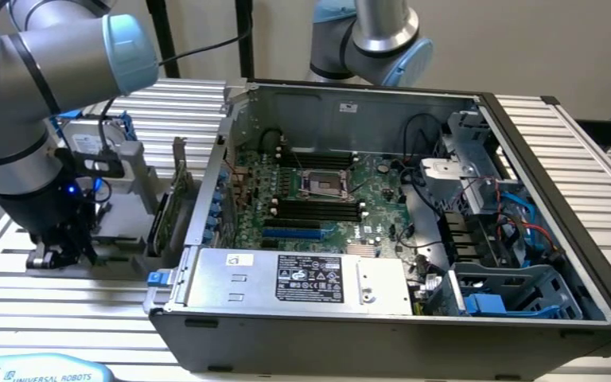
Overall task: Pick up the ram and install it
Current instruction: 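Pick up the ram and move it above insertion slot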
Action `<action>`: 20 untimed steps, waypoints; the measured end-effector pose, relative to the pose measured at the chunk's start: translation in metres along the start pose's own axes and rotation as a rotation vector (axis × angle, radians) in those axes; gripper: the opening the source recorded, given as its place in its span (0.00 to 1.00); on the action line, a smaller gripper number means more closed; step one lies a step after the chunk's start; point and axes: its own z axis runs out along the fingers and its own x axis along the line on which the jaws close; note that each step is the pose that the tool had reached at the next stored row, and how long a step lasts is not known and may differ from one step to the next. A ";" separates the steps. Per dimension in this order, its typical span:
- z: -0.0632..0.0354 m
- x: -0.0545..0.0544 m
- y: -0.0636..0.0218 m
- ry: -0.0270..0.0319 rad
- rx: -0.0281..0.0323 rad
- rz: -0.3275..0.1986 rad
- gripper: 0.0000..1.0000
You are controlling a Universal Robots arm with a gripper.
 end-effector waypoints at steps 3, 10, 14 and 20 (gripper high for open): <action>-0.0001 0.002 0.0000 0.0002 -0.0001 0.000 0.13; -0.0006 0.002 0.0000 0.0001 0.0001 0.000 0.13; -0.0050 0.002 0.0001 -0.0008 -0.0001 0.000 0.13; -0.0188 0.002 0.0005 -0.0035 -0.0007 0.000 0.13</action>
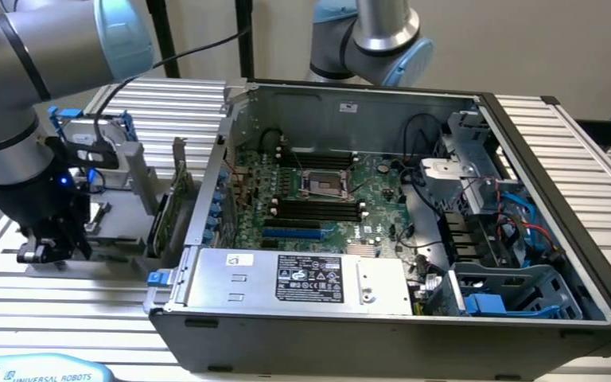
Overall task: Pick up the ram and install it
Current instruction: 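Pick up the ram and move it above insertion slot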
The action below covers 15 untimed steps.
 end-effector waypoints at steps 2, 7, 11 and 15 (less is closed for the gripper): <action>-0.0066 0.000 0.0001 -0.0013 -0.0004 0.000 0.13; -0.0241 0.000 0.0005 -0.0038 -0.0015 0.000 0.13; -0.0405 0.000 0.0006 -0.0048 -0.0023 0.000 0.13; -0.0586 -0.001 0.0001 -0.0051 -0.0025 0.000 0.13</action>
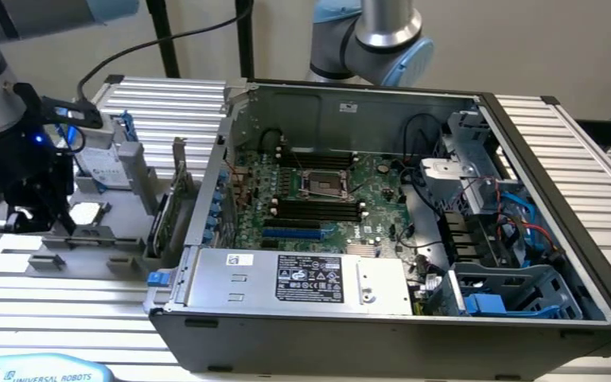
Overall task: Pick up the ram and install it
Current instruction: 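Pick up the ram and move it above insertion slot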
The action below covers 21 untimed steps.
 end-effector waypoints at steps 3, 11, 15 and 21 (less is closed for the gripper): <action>-0.0135 0.000 -0.0014 0.0000 0.0000 0.000 0.13; -0.0504 -0.001 -0.0153 0.0001 0.0000 0.000 0.13; -0.0694 -0.001 -0.0317 0.0002 -0.0001 0.000 0.13; -0.0961 -0.002 -0.0581 -0.0010 0.0000 0.000 0.13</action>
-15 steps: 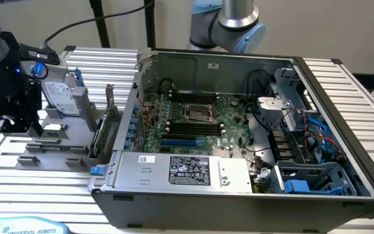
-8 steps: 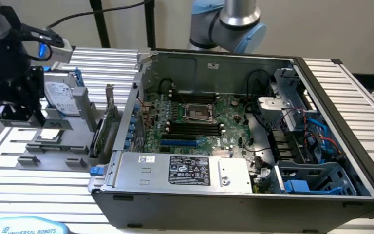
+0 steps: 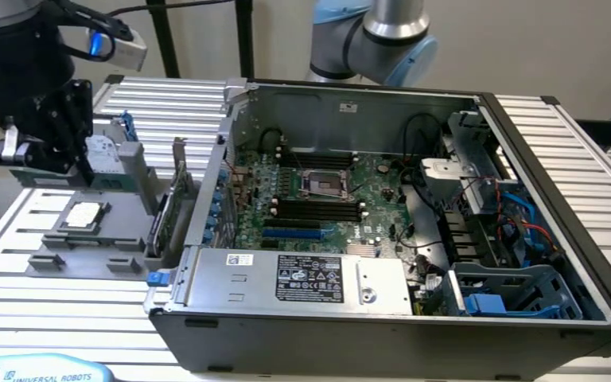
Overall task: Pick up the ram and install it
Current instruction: 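Pick up the ram and move it above insertion slot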
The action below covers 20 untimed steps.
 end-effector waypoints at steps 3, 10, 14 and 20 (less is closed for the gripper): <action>-0.0121 0.000 -0.0131 -0.0013 0.0000 0.000 0.13; -0.0331 -0.001 -0.0443 -0.0115 -0.0002 0.000 0.13; -0.0397 -0.001 -0.0624 -0.0250 -0.0003 -0.001 0.13; -0.0436 -0.002 -0.0893 -0.0495 -0.0007 -0.002 0.13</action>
